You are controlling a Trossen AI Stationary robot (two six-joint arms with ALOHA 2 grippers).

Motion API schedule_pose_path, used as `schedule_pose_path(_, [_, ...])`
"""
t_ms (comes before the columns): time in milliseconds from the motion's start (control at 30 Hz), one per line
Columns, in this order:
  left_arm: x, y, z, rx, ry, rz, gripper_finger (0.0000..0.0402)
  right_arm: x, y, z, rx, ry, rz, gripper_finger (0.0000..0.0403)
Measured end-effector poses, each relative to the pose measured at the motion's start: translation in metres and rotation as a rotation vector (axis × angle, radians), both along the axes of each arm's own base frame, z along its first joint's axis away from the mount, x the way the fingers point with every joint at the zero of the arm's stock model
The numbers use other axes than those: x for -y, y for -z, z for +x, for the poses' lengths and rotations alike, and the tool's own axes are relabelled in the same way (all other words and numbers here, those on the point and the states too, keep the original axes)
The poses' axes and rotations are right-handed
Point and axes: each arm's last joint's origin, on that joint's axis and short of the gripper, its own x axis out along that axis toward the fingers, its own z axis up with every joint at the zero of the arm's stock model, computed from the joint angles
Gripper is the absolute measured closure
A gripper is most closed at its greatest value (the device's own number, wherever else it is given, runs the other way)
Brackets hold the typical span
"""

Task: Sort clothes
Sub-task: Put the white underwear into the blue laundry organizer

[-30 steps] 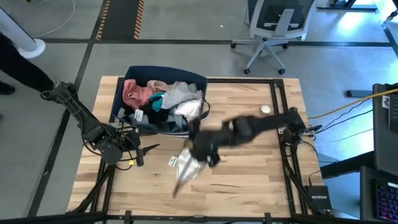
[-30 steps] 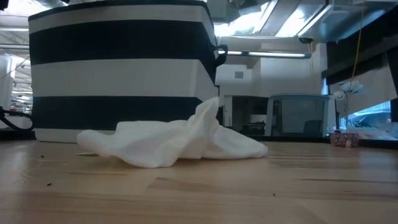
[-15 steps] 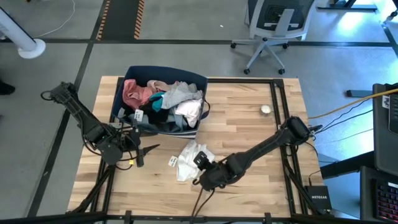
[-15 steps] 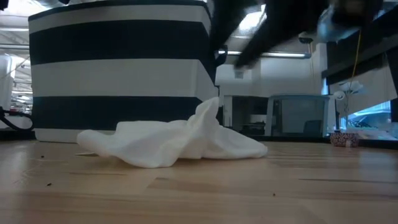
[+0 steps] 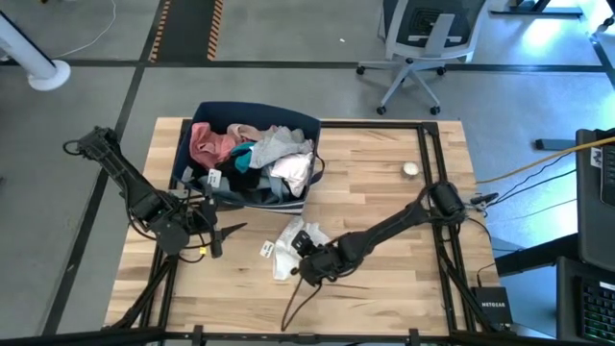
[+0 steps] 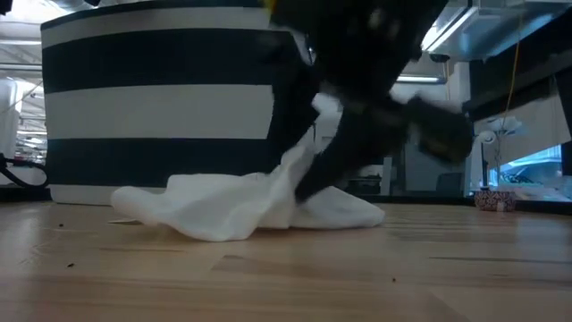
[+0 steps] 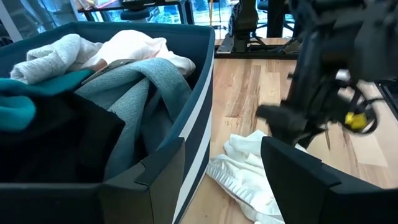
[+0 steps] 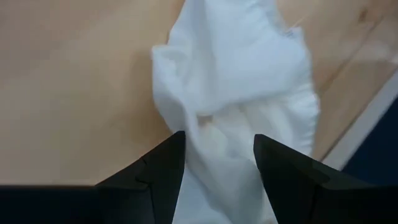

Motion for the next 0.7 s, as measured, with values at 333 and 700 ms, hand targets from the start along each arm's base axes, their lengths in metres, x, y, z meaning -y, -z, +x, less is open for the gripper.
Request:
schedule_pose_path(333, [0.0,0.0,0.0,-0.004,0.0,0.003,0.0194,0.029,0.007,0.022,0.069,0.062,0.026,0.0194])
schedule_pose_path(700, [0.0,0.0,0.0,-0.003,0.0,0.004,0.0194,0.051,0.036,0.037,0.031,0.205,0.208,0.0198])
